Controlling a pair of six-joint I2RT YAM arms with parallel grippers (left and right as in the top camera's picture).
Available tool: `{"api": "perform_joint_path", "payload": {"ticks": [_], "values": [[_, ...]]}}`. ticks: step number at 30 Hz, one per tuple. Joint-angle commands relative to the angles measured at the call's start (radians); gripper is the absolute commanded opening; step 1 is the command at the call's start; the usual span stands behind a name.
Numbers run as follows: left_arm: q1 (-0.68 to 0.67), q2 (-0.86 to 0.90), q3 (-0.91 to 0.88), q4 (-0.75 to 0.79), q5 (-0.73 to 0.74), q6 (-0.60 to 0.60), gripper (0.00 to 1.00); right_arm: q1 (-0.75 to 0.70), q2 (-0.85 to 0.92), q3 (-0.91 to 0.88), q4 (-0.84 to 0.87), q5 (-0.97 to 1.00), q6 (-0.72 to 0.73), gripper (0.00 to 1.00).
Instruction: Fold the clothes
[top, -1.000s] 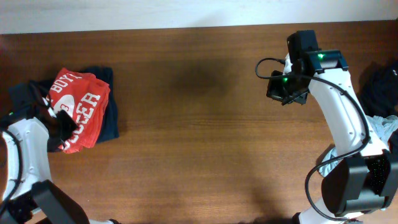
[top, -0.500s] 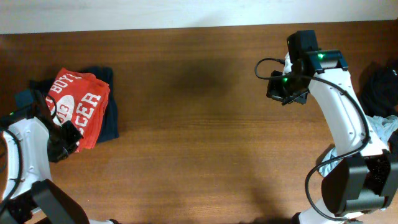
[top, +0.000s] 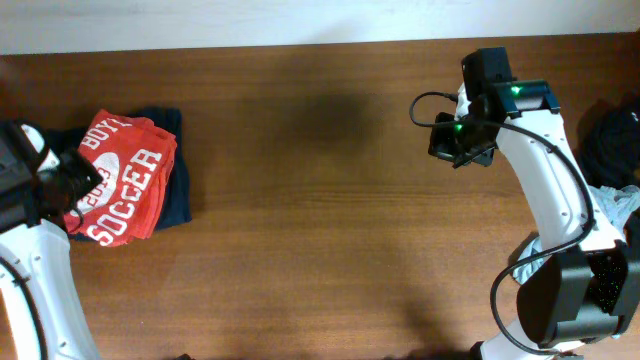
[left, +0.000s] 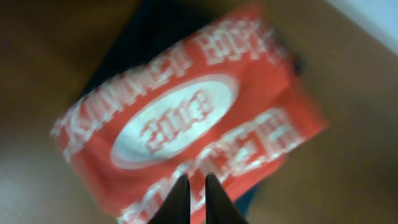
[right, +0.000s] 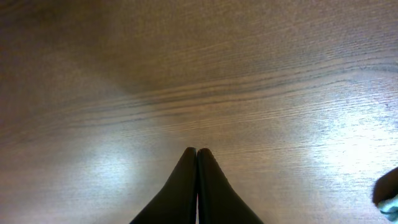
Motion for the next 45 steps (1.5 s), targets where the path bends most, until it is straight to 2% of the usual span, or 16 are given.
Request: {"api": "perform_joint_path", "payload": {"ticks": [1, 9, 15, 19, 24, 27, 31, 35, 41, 42, 43, 44, 45], "values": [[-0.039, 0.084, 0.003, 0.129, 0.175, 0.054, 0.1, -0.006, -0.009, 0.0, 0.008, 0.011, -0.007, 0.04], [-0.172, 0.354, 0.003, 0.258, 0.193, 0.1, 0.11, -0.006, -0.009, 0.0, 0.004, 0.0, -0.007, 0.04], [-0.242, 0.415, 0.005, 0.302, 0.192, 0.106, 0.11, -0.005, -0.009, 0.0, -0.004, 0.0, -0.007, 0.04], [-0.247, 0.36, 0.059, 0.24, 0.192, 0.106, 0.15, -0.006, -0.009, 0.0, -0.011, 0.0, -0.012, 0.04], [-0.247, 0.234, 0.206, 0.091, 0.193, 0.134, 0.4, -0.005, -0.01, 0.001, -0.01, -0.014, -0.05, 0.04], [-0.249, 0.157, 0.304, -0.022, 0.195, 0.198, 0.47, -0.006, -0.021, 0.016, -0.008, -0.054, -0.113, 0.04], [-0.256, 0.061, 0.391, -0.168, 0.231, 0.371, 0.5, -0.005, -0.094, 0.039, 0.013, -0.08, -0.182, 0.04], [-0.259, -0.044, 0.401, -0.293, 0.246, 0.525, 0.52, -0.005, -0.258, 0.045, 0.056, -0.103, -0.25, 0.05], [-0.292, -0.15, 0.401, -0.383, 0.246, 0.554, 0.53, -0.005, -0.505, 0.045, 0.082, -0.101, -0.307, 0.14], [-0.309, -0.164, 0.401, -0.401, 0.246, 0.554, 0.62, -0.005, -0.565, 0.045, 0.081, -0.101, -0.307, 0.19], [-0.319, -0.168, 0.401, -0.413, 0.246, 0.553, 0.87, -0.005, -0.589, 0.045, 0.079, -0.101, -0.307, 0.25], [-0.326, -0.169, 0.401, -0.42, 0.245, 0.553, 0.99, -0.005, -0.612, 0.045, 0.074, -0.101, -0.307, 0.37], [-0.331, -0.169, 0.401, -0.426, 0.245, 0.553, 0.99, -0.005, -0.629, 0.045, 0.07, -0.101, -0.307, 0.46]]}}
